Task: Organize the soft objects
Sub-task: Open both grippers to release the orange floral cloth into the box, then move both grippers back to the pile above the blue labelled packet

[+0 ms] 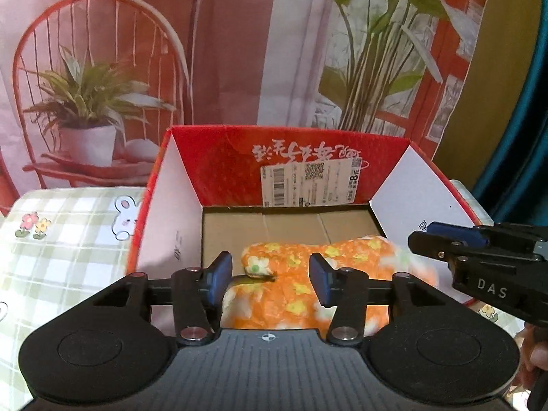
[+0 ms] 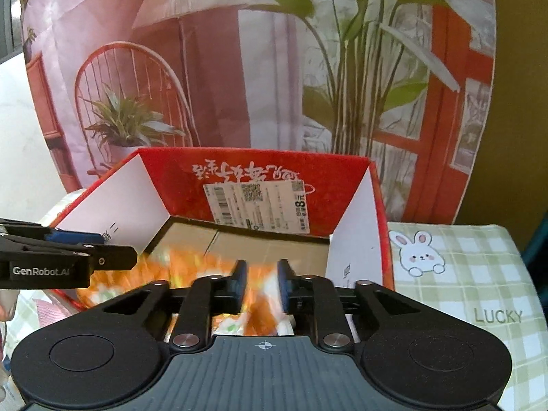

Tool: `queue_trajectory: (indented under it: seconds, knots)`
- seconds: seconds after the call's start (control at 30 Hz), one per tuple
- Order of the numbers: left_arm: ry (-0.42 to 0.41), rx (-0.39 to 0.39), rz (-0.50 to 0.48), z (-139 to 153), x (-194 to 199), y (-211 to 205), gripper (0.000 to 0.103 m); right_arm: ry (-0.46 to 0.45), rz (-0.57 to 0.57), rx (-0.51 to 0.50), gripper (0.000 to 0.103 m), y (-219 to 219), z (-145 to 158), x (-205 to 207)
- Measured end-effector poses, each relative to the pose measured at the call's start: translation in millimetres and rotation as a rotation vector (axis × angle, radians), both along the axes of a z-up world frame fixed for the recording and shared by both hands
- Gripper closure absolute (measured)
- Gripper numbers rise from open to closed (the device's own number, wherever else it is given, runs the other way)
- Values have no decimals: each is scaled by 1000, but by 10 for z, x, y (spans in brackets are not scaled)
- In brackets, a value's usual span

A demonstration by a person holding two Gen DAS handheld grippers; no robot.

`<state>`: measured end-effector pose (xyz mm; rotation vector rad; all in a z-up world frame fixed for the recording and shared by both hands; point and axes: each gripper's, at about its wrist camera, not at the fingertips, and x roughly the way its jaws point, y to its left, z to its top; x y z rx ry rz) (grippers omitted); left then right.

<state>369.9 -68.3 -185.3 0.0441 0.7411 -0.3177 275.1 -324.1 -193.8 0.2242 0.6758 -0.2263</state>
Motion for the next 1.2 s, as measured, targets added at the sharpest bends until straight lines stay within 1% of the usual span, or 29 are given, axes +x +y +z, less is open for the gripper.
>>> queue_trajectory:
  seconds: [0.1,0.2,0.27,0.3,0.37,0.4,0.43,0.47,0.5,0.57,0.73,0.87,1.0,1.1,1.2]
  knots:
    - [-8,0,-2,68,-67,41,51,-15,7,-22,78,43,55,-46]
    - [-29,11,-15,156,-169,78,48,-48,17,-37,64,99,143,-124]
    - [-45,18,-25,223,-241,101,37,-81,19,-46,40,139,213,-185]
    - [-55,19,-29,262,-282,121,34,-95,15,-52,35,153,245,-213]
    - [-68,16,-30,323,-350,155,18,-109,8,-59,25,189,311,-257]
    - [-73,16,-29,354,-385,172,13,-110,6,-63,20,206,340,-270]
    - [-81,22,-24,388,-429,187,5,-114,2,-69,11,228,370,-290]
    - [-92,26,-21,416,-480,200,3,-121,-1,-77,3,252,400,-317]
    - [-103,27,-24,444,-535,213,3,-131,-5,-85,0,278,432,-346]
    - [-113,30,-38,493,-648,244,0,-149,-11,-92,0,315,494,-412]
    - [-166,30,-32,604,-928,337,0,-178,-7,-70,0,395,607,-597]
    - [-190,5,-11,674,-1120,449,0,-222,-23,-50,0,486,684,-781]
    - [-227,14,26,692,-1319,545,0,-254,-50,-26,0,586,712,-973]
    - [-238,-16,36,671,-1482,654,0,-270,-47,-6,0,664,701,-1121]
    - [-240,-45,43,624,-1625,754,0,-282,-25,38,0,734,655,-1263]
